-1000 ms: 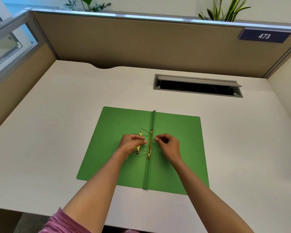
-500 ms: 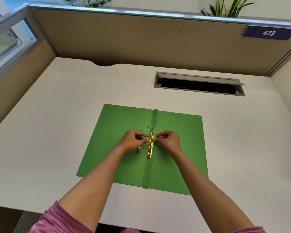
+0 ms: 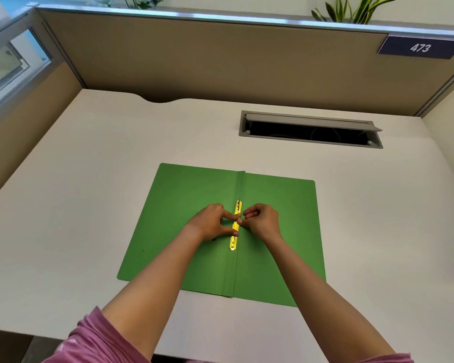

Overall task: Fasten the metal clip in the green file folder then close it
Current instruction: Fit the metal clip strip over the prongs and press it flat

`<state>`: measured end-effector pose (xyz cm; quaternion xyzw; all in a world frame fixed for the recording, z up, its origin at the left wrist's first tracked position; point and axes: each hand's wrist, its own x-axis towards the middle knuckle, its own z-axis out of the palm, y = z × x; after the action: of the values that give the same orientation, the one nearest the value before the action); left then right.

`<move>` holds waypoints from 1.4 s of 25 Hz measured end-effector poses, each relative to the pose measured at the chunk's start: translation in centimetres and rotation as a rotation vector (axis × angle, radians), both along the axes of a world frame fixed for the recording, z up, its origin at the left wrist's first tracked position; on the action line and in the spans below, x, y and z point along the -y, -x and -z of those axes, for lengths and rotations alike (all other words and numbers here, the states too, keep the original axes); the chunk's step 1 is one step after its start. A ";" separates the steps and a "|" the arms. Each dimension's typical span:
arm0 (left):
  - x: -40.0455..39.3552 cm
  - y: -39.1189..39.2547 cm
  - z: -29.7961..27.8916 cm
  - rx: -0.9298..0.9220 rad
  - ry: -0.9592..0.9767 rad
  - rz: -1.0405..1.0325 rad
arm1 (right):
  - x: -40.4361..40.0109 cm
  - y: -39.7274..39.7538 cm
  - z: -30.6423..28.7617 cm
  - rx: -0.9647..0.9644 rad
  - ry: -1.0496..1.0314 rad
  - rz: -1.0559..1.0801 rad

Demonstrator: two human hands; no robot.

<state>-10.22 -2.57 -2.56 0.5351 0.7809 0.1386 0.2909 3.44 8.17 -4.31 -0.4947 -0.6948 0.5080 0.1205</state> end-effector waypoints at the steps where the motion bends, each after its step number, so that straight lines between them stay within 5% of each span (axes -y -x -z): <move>1: -0.1 0.0 -0.1 -0.007 0.008 0.002 | 0.0 -0.1 0.0 -0.001 0.004 -0.012; 8: -0.2 0.0 -0.2 -0.009 0.048 0.000 | -1.3 -0.8 -0.1 -0.182 -0.004 -0.033; 17: -0.2 0.0 -0.2 -0.006 0.063 0.004 | -3.0 1.5 -0.5 -0.134 -0.185 -0.272; 35: -0.4 0.0 0.1 0.027 0.102 -0.032 | -3.3 2.4 0.4 -0.118 -0.167 -0.054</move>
<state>-10.19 -2.14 -2.65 0.5052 0.7914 0.1103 0.3260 1.03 11.51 -4.73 -0.4332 -0.7394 0.4798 0.1882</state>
